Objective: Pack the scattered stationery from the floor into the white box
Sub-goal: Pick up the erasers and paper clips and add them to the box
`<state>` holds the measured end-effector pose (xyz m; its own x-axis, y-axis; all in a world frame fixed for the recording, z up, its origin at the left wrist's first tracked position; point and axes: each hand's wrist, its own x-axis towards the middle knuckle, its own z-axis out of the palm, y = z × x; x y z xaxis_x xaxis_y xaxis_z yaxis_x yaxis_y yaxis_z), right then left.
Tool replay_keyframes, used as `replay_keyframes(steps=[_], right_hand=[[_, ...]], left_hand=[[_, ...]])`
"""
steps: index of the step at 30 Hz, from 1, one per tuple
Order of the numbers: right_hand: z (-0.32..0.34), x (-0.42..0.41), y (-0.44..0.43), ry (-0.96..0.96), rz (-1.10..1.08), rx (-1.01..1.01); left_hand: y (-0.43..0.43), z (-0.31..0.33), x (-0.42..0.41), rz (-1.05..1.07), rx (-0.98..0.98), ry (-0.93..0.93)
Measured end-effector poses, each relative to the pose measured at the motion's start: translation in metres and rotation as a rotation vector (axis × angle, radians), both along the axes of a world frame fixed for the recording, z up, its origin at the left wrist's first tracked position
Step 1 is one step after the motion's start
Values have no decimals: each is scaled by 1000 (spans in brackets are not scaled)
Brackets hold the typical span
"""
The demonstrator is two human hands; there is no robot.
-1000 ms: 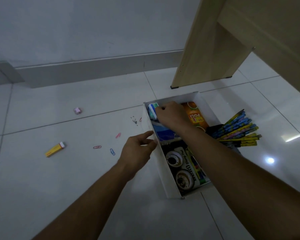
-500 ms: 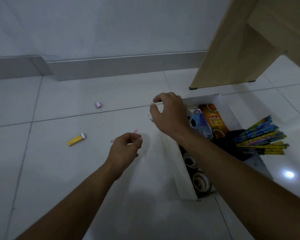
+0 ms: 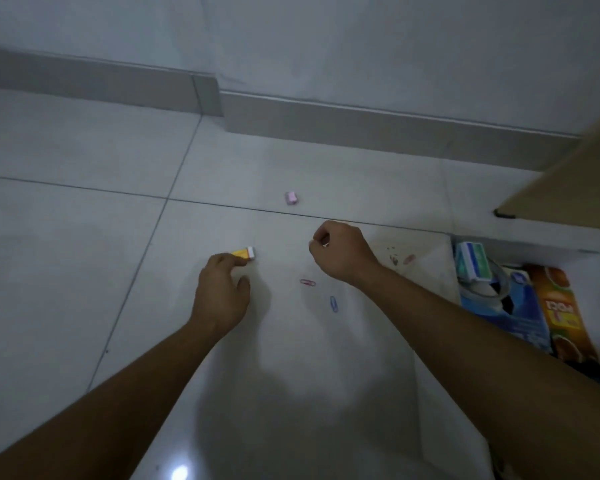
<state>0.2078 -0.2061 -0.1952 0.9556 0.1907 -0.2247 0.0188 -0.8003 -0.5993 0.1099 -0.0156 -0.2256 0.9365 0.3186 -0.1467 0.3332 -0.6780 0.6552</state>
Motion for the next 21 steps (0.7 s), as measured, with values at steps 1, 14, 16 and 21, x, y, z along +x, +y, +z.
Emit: replay_keyframes(steps=[1,14,16,21], right_hand=[[-5,4,5,-1,7,2],[-39,74,65,-25,208,-243],[-38,82,67,31,261,-349],[-38,76,59,-34,354,-399]], left_hand=[[7,-5,4,-43,80,-9],[16,-10,19,-101,154,203],[16,-6,16,-98,39,244],[12,3,8,-120,-79,221]])
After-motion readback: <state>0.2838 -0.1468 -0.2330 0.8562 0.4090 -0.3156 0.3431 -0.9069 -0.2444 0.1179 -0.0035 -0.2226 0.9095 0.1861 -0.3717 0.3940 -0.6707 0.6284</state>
